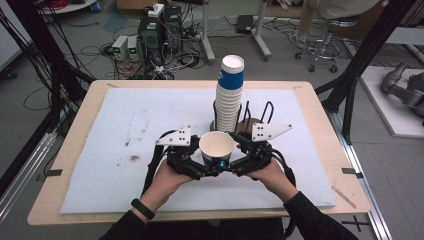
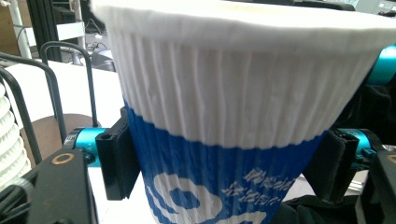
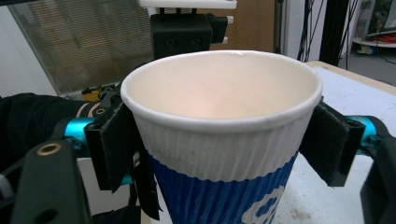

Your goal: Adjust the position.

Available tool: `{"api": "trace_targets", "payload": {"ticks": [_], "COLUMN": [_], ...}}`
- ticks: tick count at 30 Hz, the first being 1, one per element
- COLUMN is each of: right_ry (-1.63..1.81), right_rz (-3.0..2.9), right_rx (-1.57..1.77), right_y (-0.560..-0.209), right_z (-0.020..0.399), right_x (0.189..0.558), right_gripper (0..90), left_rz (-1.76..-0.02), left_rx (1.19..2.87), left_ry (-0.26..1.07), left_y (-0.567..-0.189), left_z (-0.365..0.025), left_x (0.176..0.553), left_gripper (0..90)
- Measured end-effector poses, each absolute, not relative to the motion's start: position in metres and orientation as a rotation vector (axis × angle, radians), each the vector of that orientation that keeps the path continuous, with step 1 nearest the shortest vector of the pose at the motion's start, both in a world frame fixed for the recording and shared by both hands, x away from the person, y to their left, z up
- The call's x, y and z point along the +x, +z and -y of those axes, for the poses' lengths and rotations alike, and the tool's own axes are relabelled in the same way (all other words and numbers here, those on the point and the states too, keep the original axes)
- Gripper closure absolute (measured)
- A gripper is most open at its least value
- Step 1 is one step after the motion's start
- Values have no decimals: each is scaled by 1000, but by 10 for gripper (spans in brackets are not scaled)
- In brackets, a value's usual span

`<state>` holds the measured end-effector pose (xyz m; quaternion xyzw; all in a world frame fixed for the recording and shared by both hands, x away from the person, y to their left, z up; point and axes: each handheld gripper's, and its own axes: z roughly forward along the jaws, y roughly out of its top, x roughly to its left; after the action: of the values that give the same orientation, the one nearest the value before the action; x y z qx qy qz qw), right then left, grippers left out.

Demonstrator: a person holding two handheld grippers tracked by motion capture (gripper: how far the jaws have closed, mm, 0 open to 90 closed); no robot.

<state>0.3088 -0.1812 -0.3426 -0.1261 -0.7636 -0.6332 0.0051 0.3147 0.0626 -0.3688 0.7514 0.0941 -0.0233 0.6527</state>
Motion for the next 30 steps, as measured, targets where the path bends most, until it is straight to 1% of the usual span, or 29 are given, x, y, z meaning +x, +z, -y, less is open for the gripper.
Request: {"api": "trace_targets", "payload": {"ticks": [4,18,30], "right_ry": [-1967,-1976,-1879], "right_rz": [2401,2392,2498], "right_rx": [-389,-358,-337], "right_y": [-342,-340,-352], "right_z": [184,201,201], "right_x": [311,317,321], "right_gripper": [178,178,178], "left_rz": [-218,-234,-254], "left_rx": [1707,1693,1655], "left_ry": [-49,-28,-21], "left_y": [-369,-366,-359], "left_z": [-65,-77,-84], "left_x": [316,320,321], "left_gripper": [247,249,249]}}
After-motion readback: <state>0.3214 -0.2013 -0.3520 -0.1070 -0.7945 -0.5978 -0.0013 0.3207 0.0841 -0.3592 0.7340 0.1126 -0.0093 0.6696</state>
